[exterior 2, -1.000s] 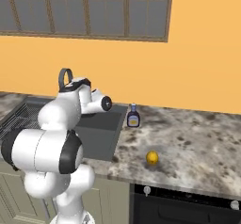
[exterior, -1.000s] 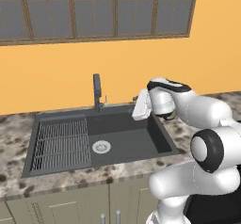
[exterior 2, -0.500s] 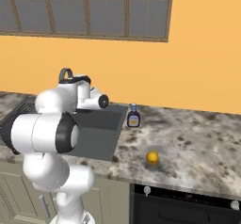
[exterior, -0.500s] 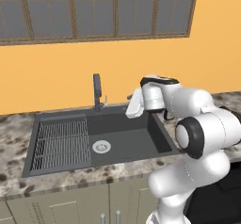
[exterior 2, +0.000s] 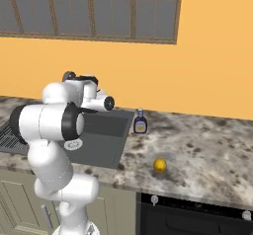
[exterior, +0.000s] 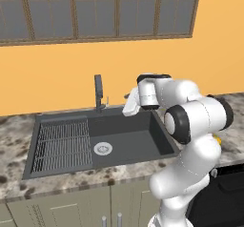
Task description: Turn on the sink faucet. Then move the lemon from the counter to the sink. Turn off the sink. Move the vegetable from the sink to the pot next to the stove. Finally move the pot to the rear left burner.
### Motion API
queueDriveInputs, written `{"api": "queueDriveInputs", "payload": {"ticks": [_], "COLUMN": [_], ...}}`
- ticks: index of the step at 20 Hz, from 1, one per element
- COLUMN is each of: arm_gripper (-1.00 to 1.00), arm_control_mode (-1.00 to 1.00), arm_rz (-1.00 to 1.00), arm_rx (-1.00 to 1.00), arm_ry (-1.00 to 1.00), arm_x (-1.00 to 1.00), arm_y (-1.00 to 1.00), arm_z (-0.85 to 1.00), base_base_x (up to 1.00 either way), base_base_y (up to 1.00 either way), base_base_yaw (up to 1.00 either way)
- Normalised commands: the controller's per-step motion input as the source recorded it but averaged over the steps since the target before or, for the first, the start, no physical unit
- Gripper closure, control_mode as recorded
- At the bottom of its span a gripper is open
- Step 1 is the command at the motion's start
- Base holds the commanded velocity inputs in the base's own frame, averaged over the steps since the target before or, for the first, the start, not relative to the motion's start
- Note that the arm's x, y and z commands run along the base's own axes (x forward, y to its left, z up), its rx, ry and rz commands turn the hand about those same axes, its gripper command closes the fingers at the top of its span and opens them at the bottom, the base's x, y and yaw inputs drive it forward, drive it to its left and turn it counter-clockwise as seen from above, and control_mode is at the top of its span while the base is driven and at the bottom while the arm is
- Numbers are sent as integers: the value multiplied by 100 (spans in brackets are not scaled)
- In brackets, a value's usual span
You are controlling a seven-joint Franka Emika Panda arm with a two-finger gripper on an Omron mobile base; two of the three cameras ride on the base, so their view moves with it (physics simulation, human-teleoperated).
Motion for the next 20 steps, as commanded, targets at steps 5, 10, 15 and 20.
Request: {"api": "queueDriveInputs", "payload": {"ticks": [5,10,15,20], "arm_gripper": [-100,-100,-100,-100], "arm_control_mode": [-100,-100,-100,-100], "arm_rz": [2,2,3,2], "arm_rx": [4,4,3,3], "arm_ry": [0,0,0,0], "arm_x": [44,43,40,44], "arm_y": [4,11,20,18], "arm_z": [-13,-16,-19,-18], "base_base_x": [0,0,0,0], "base_base_y": [0,0,0,0], "base_base_yaw": [0,0,0,0]}}
